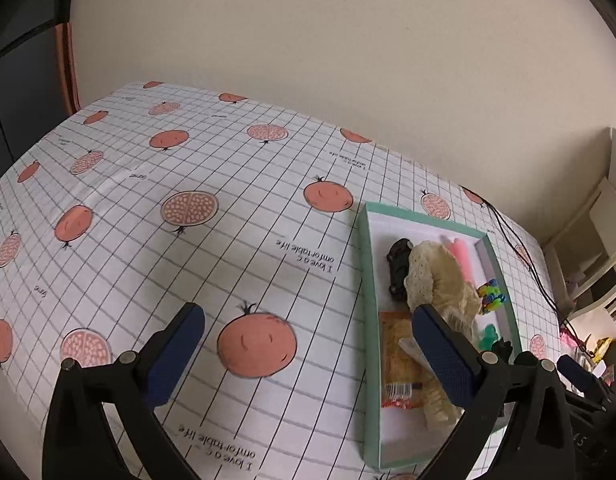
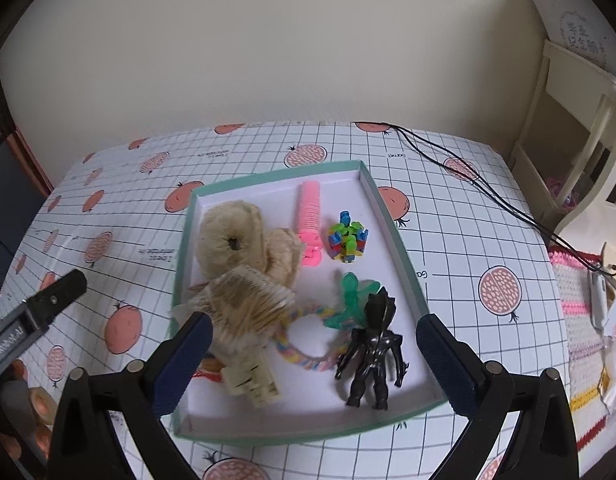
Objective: Organize objects
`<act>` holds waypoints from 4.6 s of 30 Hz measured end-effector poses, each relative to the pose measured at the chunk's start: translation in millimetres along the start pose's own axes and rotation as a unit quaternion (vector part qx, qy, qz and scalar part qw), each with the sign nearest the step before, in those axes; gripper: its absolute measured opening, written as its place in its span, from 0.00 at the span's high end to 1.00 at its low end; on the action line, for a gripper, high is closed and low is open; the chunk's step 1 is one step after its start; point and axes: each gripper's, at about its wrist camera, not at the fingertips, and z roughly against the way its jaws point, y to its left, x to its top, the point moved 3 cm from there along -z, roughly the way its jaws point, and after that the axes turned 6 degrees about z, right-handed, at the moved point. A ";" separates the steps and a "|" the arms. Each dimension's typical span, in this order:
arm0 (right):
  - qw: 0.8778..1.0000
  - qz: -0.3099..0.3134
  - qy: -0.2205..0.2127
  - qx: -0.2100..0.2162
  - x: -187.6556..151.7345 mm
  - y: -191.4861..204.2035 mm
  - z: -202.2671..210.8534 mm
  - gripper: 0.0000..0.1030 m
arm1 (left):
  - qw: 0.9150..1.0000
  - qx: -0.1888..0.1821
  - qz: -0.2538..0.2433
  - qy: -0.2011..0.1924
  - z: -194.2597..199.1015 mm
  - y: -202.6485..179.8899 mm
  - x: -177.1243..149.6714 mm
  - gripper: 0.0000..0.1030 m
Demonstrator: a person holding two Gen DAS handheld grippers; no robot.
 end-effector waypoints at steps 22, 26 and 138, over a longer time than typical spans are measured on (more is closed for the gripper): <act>0.999 -0.020 -0.028 -0.012 -71.6 37.8 53.1 0.00 | 0.998 -0.002 -0.030 -0.056 62.0 49.6 -47.5 0.00; 0.999 -0.021 -0.023 -0.013 -93.5 45.0 48.0 0.00 | 0.995 0.019 -0.059 -0.073 67.6 51.6 -63.6 0.00; 0.998 -0.020 0.044 -0.048 -160.6 46.6 -18.1 0.00 | 0.993 0.072 -0.086 0.036 -4.9 87.8 -140.7 0.00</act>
